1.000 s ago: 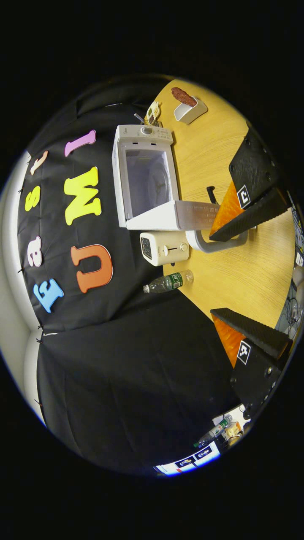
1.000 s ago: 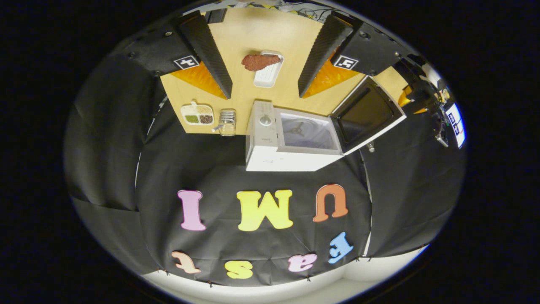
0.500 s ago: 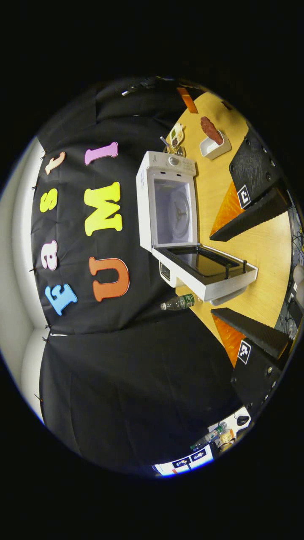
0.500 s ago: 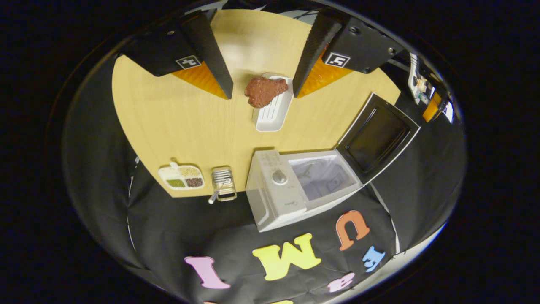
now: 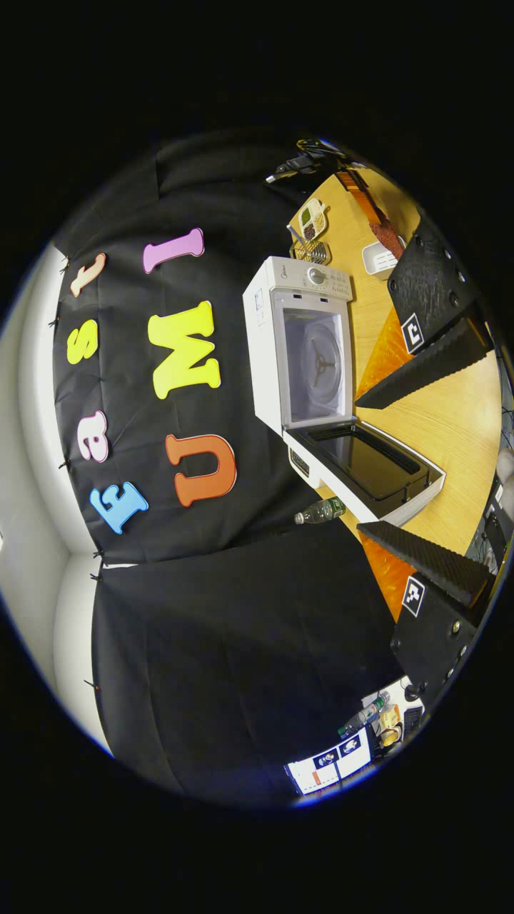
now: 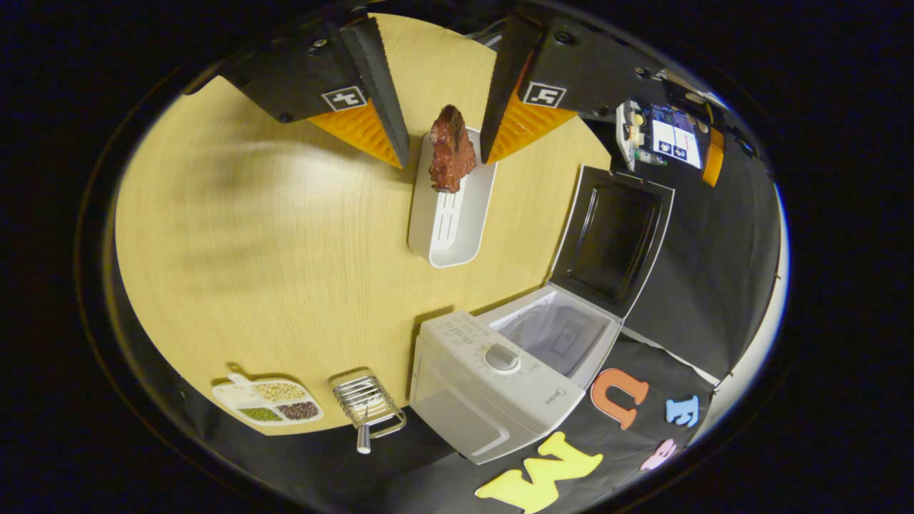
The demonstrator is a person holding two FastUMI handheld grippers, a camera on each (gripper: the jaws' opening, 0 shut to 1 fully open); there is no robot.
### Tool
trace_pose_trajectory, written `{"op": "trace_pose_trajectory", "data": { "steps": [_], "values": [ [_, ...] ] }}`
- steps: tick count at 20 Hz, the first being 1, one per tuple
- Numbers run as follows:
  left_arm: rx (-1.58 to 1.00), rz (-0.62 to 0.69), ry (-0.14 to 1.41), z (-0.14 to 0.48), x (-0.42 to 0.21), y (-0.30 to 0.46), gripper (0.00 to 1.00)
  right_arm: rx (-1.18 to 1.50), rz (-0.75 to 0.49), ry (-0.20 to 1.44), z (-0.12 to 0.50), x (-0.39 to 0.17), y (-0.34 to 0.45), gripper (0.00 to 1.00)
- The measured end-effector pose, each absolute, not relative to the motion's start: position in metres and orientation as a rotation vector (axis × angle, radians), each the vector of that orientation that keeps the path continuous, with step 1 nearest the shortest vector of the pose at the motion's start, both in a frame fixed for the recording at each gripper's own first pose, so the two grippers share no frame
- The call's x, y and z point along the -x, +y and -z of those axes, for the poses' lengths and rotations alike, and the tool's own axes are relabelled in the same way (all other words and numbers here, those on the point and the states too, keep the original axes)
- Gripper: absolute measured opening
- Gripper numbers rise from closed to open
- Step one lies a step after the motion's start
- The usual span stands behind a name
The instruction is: Open the microwave oven with the left hand, put the food in, and close the microwave oven.
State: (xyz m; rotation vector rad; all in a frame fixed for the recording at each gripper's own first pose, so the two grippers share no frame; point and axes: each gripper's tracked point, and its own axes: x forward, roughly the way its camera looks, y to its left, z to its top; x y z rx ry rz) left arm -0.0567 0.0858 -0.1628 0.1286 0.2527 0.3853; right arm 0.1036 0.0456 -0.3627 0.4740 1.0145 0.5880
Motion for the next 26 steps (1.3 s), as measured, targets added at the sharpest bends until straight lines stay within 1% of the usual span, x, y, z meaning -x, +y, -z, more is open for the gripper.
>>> {"op": "trace_pose_trajectory", "data": {
  "steps": [1,2,3,4,6,8,11,12,15,16,19,22,24,25,26],
  "values": [
    [-0.124,-0.397,0.249,0.16,0.056,0.08,0.97,-0.48,-0.605,1.034,0.364,-0.106,0.046,0.5],
    [-0.124,-0.409,0.248,0.158,0.055,0.074,0.97,-0.508,-0.616,1.054,0.367,-0.107,0.045,0.32],
    [-0.126,-0.417,0.249,0.158,0.054,0.069,0.97,-0.56,-0.64,1.099,0.365,-0.105,0.049,0.25],
    [-0.132,-0.422,0.252,0.157,0.054,0.063,0.96,-0.604,-0.65,1.152,0.364,-0.1,0.05,0.14],
    [-0.149,-0.425,0.252,0.154,0.054,0.055,0.97,-0.653,-0.652,1.195,0.367,-0.101,0.051,0.09],
    [-0.161,-0.424,0.251,0.151,0.053,0.053,0.97,-0.682,-0.648,1.218,0.367,-0.104,0.051,0.1],
    [-0.162,-0.423,0.246,0.146,0.05,0.057,0.97,-0.691,-0.655,1.211,0.36,-0.106,0.048,0.07],
    [-0.16,-0.42,0.242,0.145,0.05,0.059,0.97,-0.694,-0.653,1.197,0.354,-0.107,0.047,0.13],
    [-0.155,-0.385,0.231,0.144,0.046,0.063,0.97,-0.707,-0.644,1.128,0.322,-0.111,0.049,0.13],
    [-0.156,-0.369,0.228,0.144,0.043,0.065,0.96,-0.704,-0.644,1.092,0.307,-0.114,0.053,0.05],
    [-0.142,-0.308,0.223,0.146,0.03,0.072,0.97,-0.705,-0.647,0.967,0.262,-0.118,0.077,0.04],
    [-0.122,-0.236,0.234,0.151,0.021,0.084,0.97,-0.775,-0.609,0.825,0.228,-0.132,0.121,0.02],
    [-0.114,-0.19,0.231,0.15,0.014,0.093,0.97,-0.834,-0.57,0.721,0.215,-0.147,0.158,0.02],
    [-0.121,-0.171,0.234,0.149,0.012,0.099,0.97,-0.86,-0.544,0.672,0.213,-0.157,0.175,0.1],
    [-0.136,-0.155,0.23,0.147,0.011,0.106,0.97,-0.878,-0.519,0.62,0.213,-0.172,0.193,0.1]
  ]
}}
